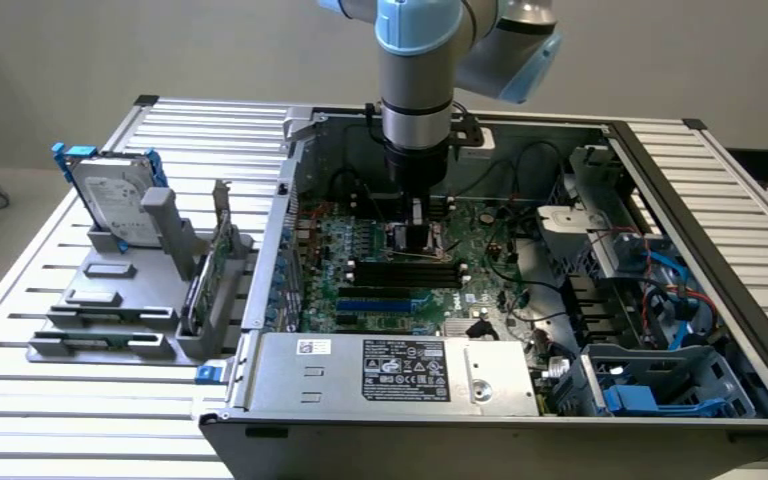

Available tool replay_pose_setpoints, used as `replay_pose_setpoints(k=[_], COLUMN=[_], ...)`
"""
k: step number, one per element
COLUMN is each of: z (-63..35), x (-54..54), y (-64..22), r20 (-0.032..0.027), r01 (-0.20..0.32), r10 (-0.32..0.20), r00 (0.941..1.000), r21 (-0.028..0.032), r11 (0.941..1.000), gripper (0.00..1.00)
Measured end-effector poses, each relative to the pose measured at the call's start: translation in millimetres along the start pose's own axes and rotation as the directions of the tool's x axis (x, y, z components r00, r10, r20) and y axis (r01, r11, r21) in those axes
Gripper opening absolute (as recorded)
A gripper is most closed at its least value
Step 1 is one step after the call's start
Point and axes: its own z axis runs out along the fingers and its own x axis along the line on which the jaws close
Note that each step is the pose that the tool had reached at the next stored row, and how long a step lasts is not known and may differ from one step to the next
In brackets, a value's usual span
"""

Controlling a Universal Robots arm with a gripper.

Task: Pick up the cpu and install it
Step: 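Place the cpu into insertion slot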

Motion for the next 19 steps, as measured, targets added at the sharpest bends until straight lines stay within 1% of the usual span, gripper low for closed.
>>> replay_pose_setpoints(k=[16, 18, 19], z=[0.6, 1.3, 1.1], x=[0.1, 0.6, 0.4], y=[0.0, 0.2, 0.2], r20=[-0.0014, -0.0037, -0.0028], r01=[0.007, 0.007, 0.007], r10=[-0.007, -0.007, -0.007], r00=[1.0, 1.0, 1.0], r21=[-0.0004, -0.0014, -0.0012], r11=[1.0, 1.0, 1.0], gripper=[0.55, 0.56, 0.62])
